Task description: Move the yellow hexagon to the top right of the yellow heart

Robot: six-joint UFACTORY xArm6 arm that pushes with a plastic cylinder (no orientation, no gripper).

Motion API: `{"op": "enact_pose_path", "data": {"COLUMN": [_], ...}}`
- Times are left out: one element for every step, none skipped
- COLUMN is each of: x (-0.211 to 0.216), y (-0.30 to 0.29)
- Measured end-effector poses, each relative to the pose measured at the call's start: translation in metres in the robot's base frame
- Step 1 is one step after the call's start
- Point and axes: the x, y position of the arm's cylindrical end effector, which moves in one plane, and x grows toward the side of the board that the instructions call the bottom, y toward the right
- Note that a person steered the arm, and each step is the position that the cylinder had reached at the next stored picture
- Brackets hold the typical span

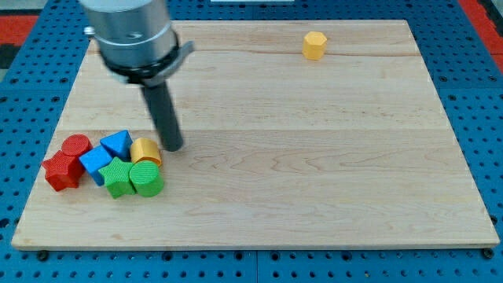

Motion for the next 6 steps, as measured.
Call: {"op": "enact_pose_path", "data": {"x": [-0.053,-0.085,-0.086,-0.086,-0.117,-0.168], "y": [0.089,0.143,0.149,0.164,0.218,0.259]}}
